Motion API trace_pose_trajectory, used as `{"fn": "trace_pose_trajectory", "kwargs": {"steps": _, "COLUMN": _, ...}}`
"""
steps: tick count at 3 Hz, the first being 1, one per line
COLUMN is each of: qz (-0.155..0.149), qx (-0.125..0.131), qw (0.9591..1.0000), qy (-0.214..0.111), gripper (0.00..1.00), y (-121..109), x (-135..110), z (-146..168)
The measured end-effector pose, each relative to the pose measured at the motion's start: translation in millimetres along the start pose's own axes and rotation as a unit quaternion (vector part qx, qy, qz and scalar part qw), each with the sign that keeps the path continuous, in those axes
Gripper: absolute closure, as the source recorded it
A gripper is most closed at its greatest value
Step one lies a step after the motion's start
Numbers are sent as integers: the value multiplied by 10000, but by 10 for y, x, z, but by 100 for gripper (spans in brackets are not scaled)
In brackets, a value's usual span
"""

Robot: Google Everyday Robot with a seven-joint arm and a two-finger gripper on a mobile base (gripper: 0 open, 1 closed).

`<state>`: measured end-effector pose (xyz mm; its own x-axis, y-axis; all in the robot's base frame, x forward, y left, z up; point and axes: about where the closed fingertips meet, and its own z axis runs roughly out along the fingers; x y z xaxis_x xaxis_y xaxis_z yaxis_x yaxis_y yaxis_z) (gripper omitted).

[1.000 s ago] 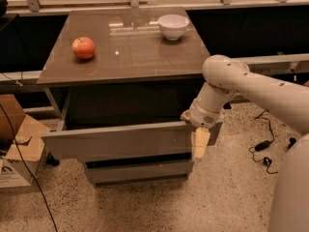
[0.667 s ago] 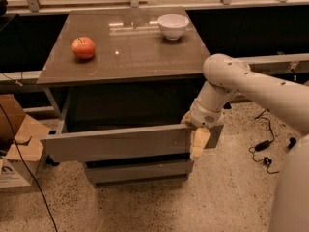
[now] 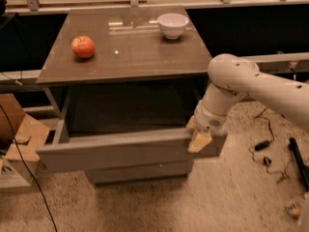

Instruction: Open top drawer

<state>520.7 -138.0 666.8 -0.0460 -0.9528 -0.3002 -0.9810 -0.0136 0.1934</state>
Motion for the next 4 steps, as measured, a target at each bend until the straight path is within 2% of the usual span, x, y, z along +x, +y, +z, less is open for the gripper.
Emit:
{"fn": "trace_pose_trajectory", "kwargs": {"steps": 1, "qz": 2, "qx": 0, "qw": 10000, "qy": 0, "gripper": 67, "y": -14, "x": -2, "z": 6}}
{"fn": "trace_pose_trajectory", "kwargs": {"steps": 2, "qz": 354, "qx": 28, "qw": 9994, "qy": -29, "gripper": 44, "y": 275, "x": 6, "z": 36}}
{"fn": "trace_pose_trajectory", "kwargs": {"steps": 3, "qz": 409, "qx": 34, "qw": 9992, "qy": -36, "gripper": 13, "y": 301, "x": 5, "z": 53}}
{"fn": "trace_pose_trajectory", "kwargs": {"steps": 4, "qz": 1008, "qx": 96, "qw": 9948, "qy": -111, "gripper": 0, "y": 743, "x": 7, "z": 146}}
